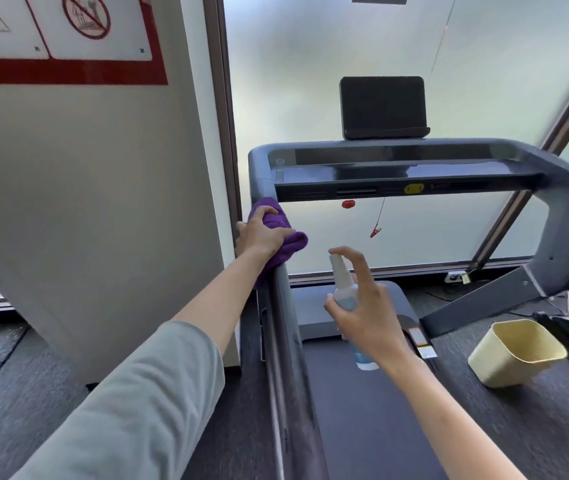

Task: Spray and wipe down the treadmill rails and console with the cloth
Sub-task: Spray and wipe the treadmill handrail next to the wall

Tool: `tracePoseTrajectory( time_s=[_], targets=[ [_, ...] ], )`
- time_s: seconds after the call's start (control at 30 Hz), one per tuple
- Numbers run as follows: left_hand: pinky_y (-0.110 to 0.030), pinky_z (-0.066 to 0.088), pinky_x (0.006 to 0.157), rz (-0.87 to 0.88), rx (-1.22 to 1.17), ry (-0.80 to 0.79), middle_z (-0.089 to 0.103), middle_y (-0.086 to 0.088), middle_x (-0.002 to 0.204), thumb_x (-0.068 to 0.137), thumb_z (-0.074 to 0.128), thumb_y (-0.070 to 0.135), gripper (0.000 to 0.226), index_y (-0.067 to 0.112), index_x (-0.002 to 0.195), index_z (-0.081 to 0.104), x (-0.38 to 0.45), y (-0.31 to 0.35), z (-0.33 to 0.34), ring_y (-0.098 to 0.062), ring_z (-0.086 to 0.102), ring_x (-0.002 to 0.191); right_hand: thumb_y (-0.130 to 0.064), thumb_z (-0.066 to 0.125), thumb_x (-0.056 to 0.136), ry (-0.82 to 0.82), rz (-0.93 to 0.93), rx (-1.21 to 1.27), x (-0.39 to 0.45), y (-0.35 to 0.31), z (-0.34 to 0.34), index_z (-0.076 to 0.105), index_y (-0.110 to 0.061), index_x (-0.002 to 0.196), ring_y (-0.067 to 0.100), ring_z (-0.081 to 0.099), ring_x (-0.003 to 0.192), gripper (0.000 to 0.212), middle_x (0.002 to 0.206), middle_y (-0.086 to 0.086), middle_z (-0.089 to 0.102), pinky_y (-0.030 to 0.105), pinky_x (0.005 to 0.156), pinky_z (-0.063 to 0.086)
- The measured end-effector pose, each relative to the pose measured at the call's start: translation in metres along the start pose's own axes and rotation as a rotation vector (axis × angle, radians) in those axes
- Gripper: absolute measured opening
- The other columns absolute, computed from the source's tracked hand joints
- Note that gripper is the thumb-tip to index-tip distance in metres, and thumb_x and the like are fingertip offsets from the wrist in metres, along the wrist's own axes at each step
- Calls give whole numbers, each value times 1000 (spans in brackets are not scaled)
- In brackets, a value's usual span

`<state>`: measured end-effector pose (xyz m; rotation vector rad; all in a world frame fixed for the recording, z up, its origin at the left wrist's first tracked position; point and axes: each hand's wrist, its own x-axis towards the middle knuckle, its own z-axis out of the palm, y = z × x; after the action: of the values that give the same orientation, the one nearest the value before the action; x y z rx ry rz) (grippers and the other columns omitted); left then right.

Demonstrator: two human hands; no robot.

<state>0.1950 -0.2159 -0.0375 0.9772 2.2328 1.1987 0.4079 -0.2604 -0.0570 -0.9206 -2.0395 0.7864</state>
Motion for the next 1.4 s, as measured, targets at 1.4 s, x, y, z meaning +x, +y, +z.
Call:
tracePoseTrajectory(
  time_s=[1.4],
  targets=[
    [-44,50,95,-8,-351,-68,52,0,124,63,78,31,54,48,107,52,-169,-35,-13,-24,57,103,3,66,80,150,-61,94,-37,-14,0,42,-42,125,17,57,46,68,84,-9,59,28,46,53]
  ],
)
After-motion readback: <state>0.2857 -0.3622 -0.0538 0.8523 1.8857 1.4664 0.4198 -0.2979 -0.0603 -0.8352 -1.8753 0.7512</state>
